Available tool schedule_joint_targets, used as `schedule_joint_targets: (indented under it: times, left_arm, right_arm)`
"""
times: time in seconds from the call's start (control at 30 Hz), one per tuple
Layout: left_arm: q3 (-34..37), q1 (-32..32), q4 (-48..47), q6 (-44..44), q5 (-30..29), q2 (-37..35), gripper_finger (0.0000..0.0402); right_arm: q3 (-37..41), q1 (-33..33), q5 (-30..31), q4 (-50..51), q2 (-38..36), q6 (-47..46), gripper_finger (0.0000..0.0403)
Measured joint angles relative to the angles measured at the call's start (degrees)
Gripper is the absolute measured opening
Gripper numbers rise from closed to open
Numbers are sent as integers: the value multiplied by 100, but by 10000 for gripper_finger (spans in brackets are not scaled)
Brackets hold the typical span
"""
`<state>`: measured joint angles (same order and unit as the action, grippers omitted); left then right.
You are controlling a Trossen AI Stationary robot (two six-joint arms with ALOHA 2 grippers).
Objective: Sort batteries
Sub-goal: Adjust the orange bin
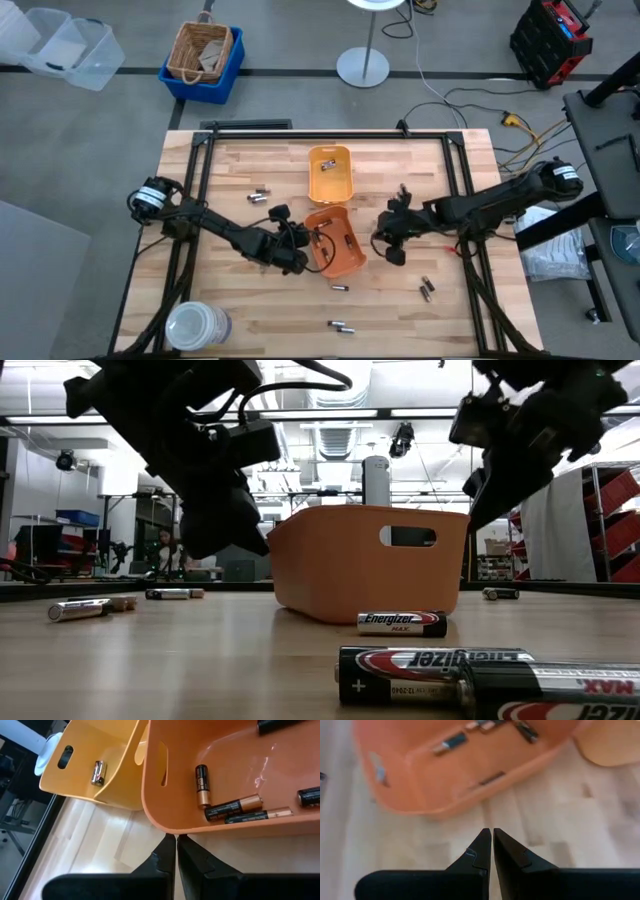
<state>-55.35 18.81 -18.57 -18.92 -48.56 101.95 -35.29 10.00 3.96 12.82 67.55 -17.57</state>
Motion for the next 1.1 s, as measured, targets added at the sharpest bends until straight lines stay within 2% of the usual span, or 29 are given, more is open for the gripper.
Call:
schedule_joint_targets:
  times: [0.2, 0.5, 0.8, 0.97, 1.1]
  left_arm:
    - [0, -27, 0, 46, -38, 0, 0]
    - [0, -57, 17, 48, -41, 0, 0]
    - [1, -57, 60, 112, -63, 0, 0]
    - [2, -41, -182, 131, -11, -11, 0]
    - [2, -32, -178, 142, 141, -7, 0]
  right_arm:
    - [240, 493, -14, -725, 150, -399, 12]
    - [296, 900, -11, -1810, 826, -577, 12]
    - [93, 903, -10, -1743, 1217, -607, 12]
    - [87, 903, -20, -1107, 1096, -849, 12]
    - [94, 898, 290, -967, 1104, -877, 12]
